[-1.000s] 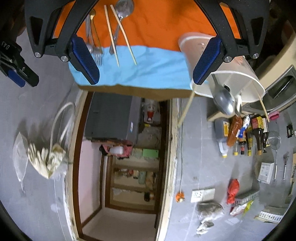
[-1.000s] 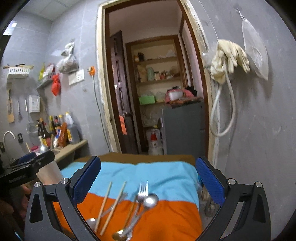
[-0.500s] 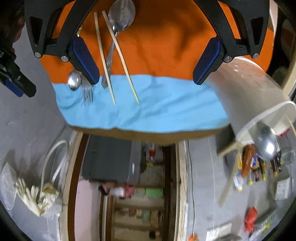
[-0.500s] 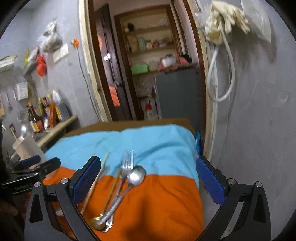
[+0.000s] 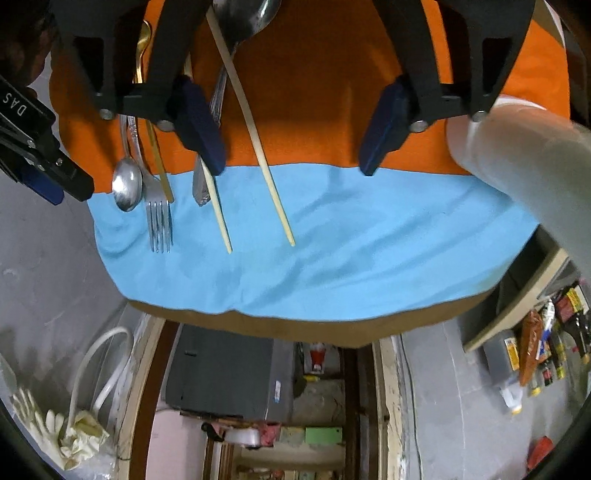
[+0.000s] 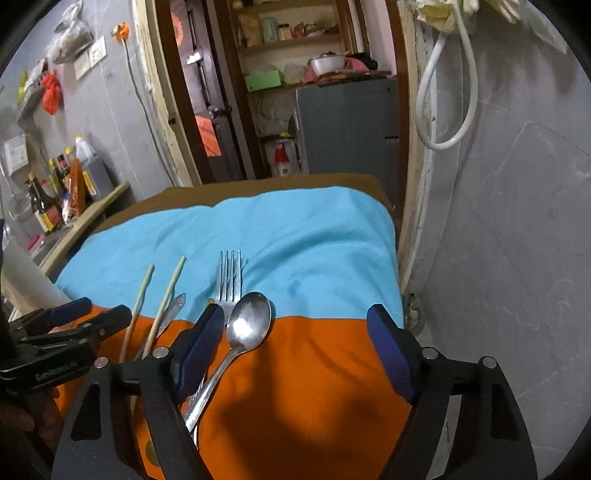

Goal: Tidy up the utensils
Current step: 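Move both tools back over the remaining cutlery on the cloth, then close the left tool on a wooden chopstick while the right tool grasps a silver spoon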

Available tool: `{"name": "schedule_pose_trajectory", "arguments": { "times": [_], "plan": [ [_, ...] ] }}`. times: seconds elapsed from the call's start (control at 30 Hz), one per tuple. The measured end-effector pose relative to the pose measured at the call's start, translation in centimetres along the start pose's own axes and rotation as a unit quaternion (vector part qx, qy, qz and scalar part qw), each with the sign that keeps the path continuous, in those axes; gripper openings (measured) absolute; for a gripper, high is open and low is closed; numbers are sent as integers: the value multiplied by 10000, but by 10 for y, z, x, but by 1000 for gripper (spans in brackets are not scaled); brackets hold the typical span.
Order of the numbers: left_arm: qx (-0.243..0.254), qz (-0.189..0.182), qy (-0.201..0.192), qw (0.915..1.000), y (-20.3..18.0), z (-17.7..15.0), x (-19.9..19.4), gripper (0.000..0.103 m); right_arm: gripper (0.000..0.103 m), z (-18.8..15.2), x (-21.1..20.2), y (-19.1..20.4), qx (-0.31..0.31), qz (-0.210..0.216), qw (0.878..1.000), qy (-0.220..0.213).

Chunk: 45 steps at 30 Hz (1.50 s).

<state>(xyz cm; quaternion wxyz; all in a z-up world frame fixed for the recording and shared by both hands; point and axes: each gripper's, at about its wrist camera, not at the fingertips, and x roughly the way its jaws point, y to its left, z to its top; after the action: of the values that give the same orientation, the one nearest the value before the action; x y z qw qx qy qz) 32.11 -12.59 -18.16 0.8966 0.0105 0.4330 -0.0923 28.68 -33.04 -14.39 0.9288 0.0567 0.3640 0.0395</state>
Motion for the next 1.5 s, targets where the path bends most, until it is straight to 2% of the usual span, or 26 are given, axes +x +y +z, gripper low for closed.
{"name": "schedule_pose_trajectory", "arguments": {
  "times": [0.03,0.1,0.17,0.27,0.43,0.53,0.7,0.87,1.03,1.2,1.3,1.4,1.47,1.5],
  "plan": [
    [-14,-34,67,10000,1,1,4,58,75,1,3,1,-4,21,10000,49],
    [-60,-157,227,9996,3,1,11,43,72,2,9,2,-10,33,9999,158],
    [-101,-238,260,9993,5,2,14,32,69,2,16,3,-32,77,9996,288],
    [-140,-392,319,9986,7,5,16,28,65,2,23,9,-134,88,9988,458],
    [-85,-398,401,9984,8,10,22,19,62,1,32,17,-300,60,9972,684],
    [-92,-437,413,9981,8,11,23,9,59,0,37,23,-447,-55,9958,799],
    [-160,-400,425,9982,9,10,21,6,59,-3,40,28,-653,-285,9931,928],
    [-255,-402,638,9968,15,5,15,4,59,-8,32,26,-812,-343,9906,1043],
    [-88,-491,980,9939,14,14,20,4,63,-8,36,32,-961,-322,9889,1088],
    [97,-374,1027,9940,7,17,20,5,65,-8,37,35,-865,-354,9897,1085],
    [114,-277,974,9948,2,16,20,4,60,-9,37,36,-836,-329,9903,1059],
    [0,-337,915,9952,4,14,18,2,48,-8,36,39,-920,-267,9900,1035],
    [-124,-434,895,9950,7,12,17,2,35,-7,35,39,-906,-217,9907,996],
    [-196,-500,895,9945,10,10,15,2,35,-7,35,38,-852,-147,9913,996]
  ]
}}
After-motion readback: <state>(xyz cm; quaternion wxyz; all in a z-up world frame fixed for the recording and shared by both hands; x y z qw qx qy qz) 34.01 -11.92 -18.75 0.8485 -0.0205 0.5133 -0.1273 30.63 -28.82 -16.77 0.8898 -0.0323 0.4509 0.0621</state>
